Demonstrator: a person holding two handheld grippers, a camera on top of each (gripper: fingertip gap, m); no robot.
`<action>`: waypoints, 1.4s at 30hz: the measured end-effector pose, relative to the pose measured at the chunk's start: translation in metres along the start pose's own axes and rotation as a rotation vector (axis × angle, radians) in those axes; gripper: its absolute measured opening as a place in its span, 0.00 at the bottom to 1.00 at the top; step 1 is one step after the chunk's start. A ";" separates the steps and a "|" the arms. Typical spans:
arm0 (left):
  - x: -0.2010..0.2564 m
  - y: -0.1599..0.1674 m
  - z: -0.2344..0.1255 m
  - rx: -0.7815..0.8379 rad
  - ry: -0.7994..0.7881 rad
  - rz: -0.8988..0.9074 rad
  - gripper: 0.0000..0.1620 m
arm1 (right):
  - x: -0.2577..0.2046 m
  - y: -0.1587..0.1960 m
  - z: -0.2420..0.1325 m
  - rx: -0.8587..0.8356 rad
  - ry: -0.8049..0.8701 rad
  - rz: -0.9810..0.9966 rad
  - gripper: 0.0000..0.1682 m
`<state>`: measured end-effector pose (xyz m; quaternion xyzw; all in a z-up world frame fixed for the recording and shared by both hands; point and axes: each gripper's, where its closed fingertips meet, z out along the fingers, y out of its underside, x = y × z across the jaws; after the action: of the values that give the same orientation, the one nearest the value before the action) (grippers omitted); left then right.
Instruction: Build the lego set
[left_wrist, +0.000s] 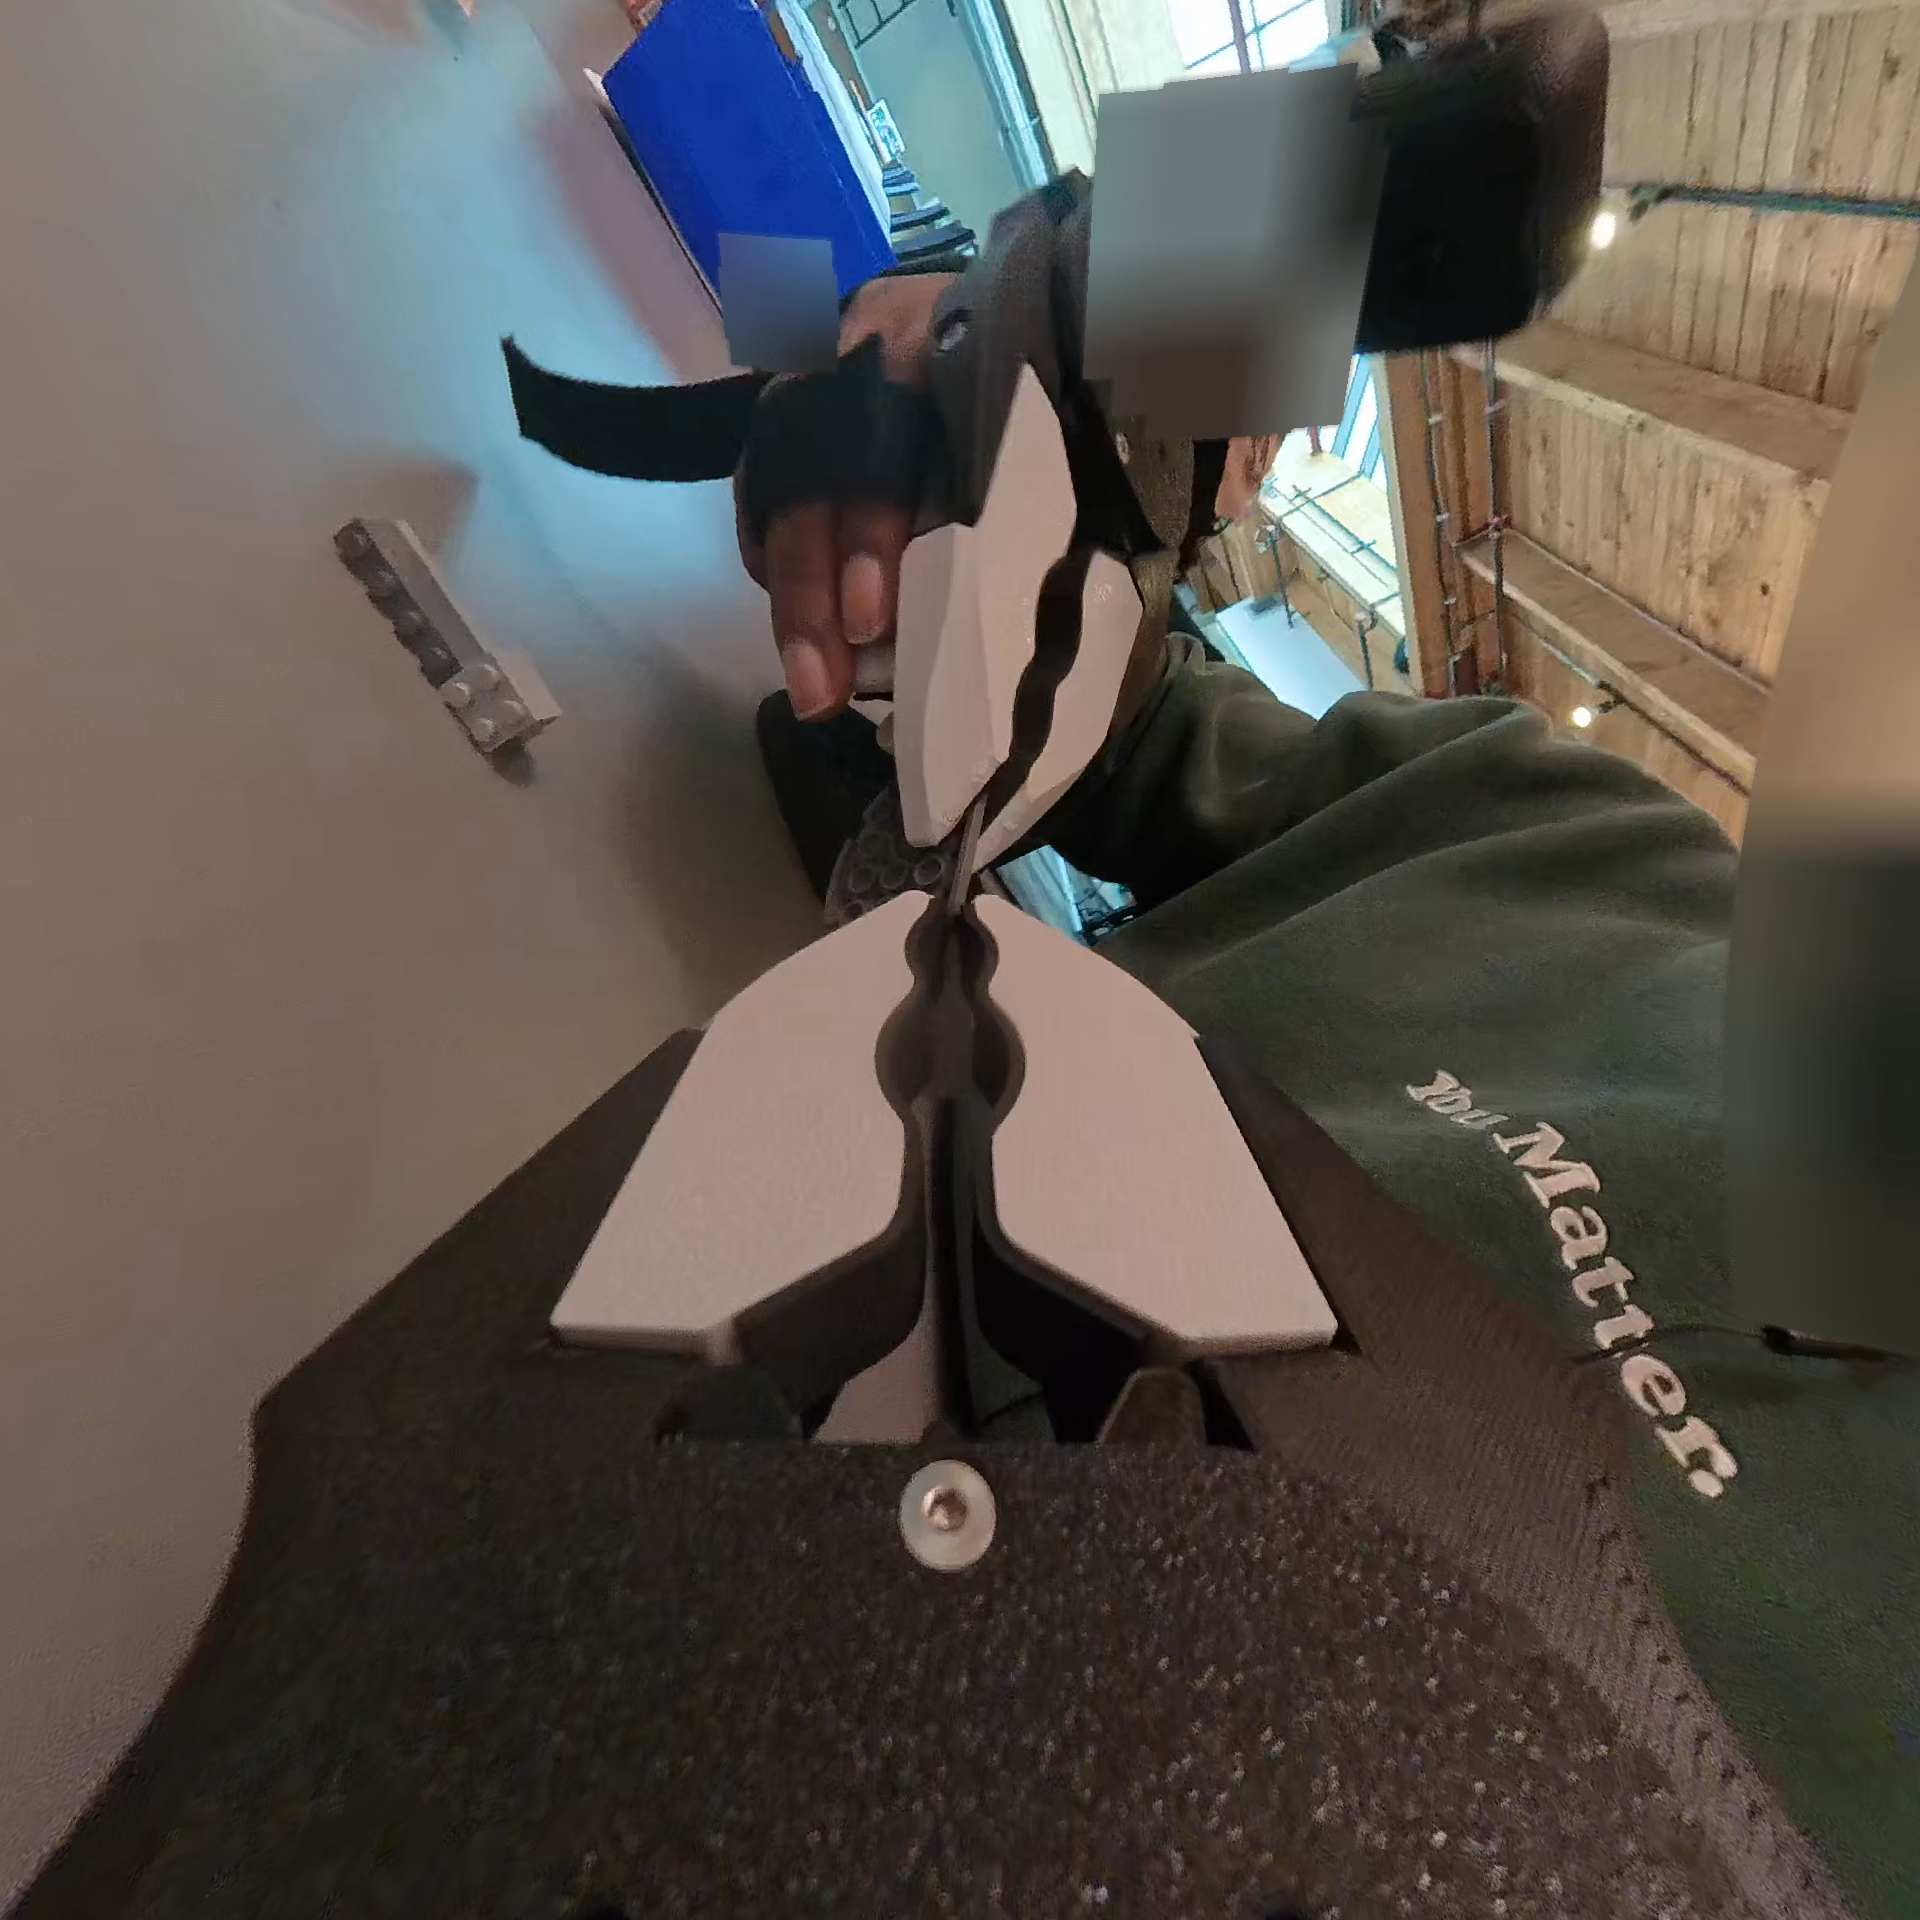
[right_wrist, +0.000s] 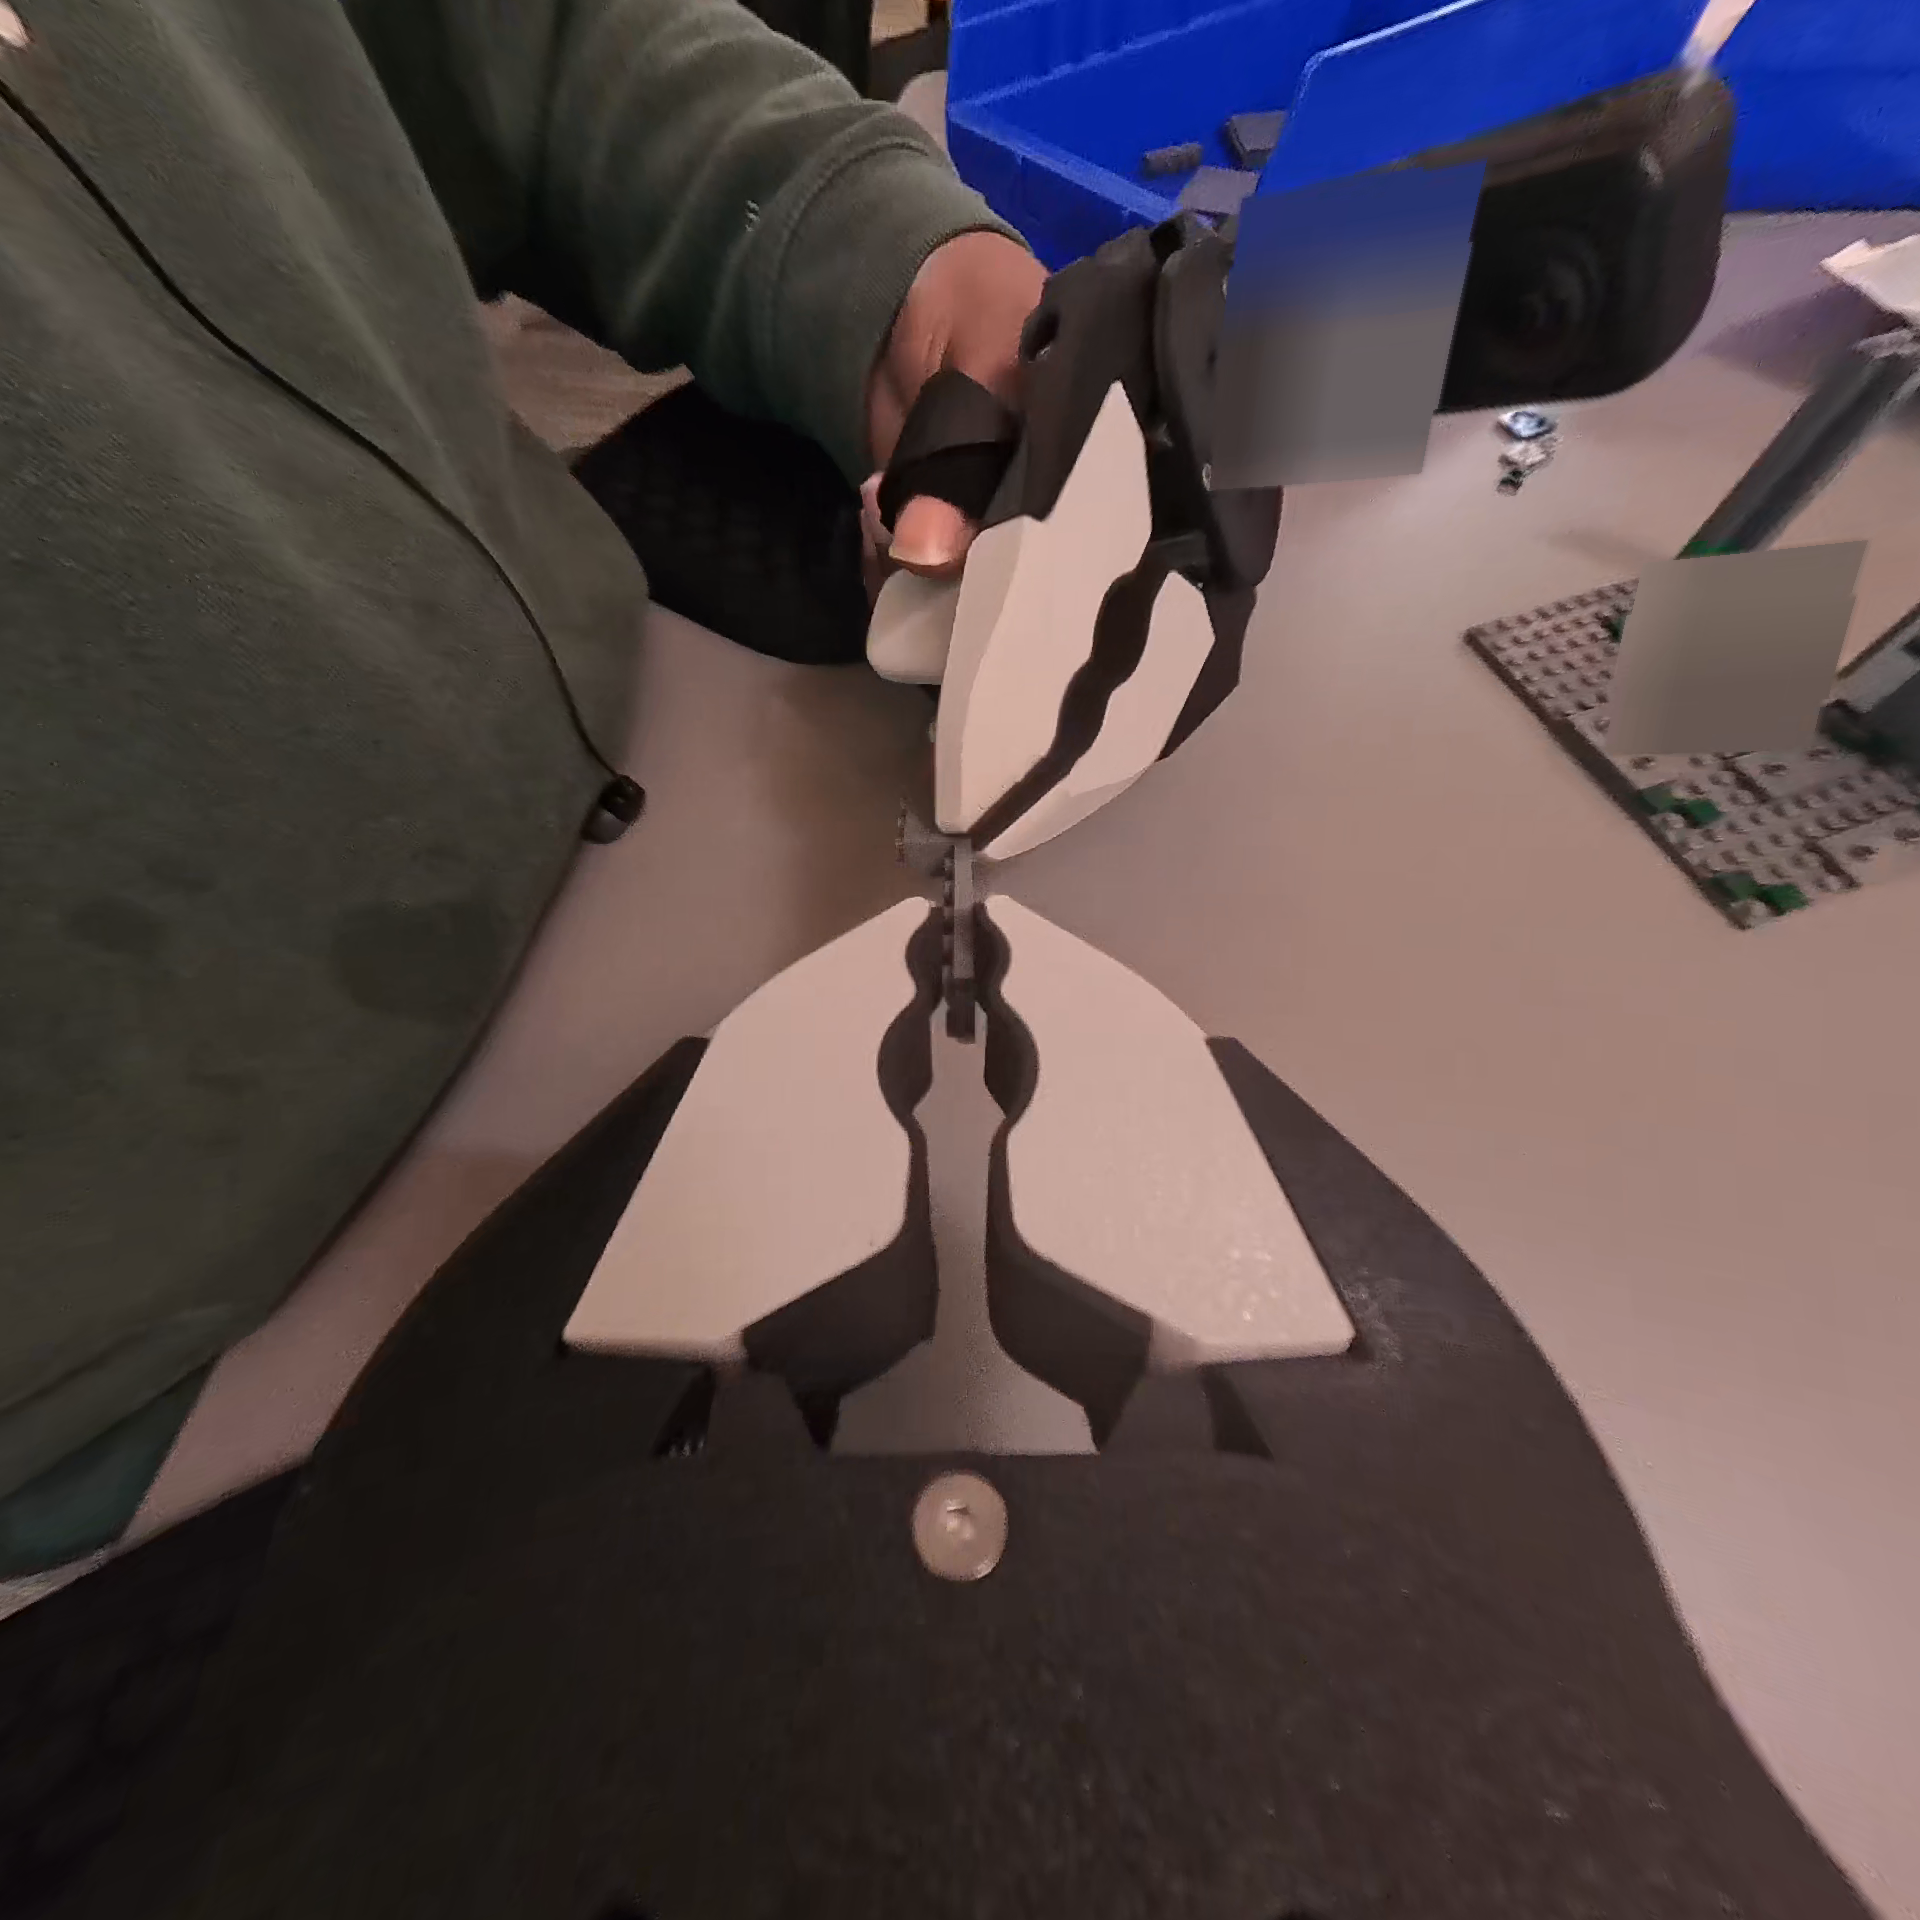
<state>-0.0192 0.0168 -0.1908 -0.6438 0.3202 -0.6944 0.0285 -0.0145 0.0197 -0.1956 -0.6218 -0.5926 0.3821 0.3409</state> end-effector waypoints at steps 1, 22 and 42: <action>0.001 0.002 0.000 -0.009 -0.007 0.033 0.02 | -0.001 0.000 0.000 0.005 -0.024 0.035 0.02; -0.018 0.021 0.006 -0.208 -0.337 0.514 0.09 | 0.001 0.008 0.005 0.004 -0.132 0.363 0.02; -0.015 0.006 0.007 -0.112 -0.328 0.548 0.13 | 0.004 0.007 0.001 0.043 -0.085 0.317 0.02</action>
<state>-0.0130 0.0160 -0.2070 -0.6375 0.5105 -0.5290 0.2303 -0.0118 0.0228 -0.2023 -0.6831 -0.4927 0.4698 0.2643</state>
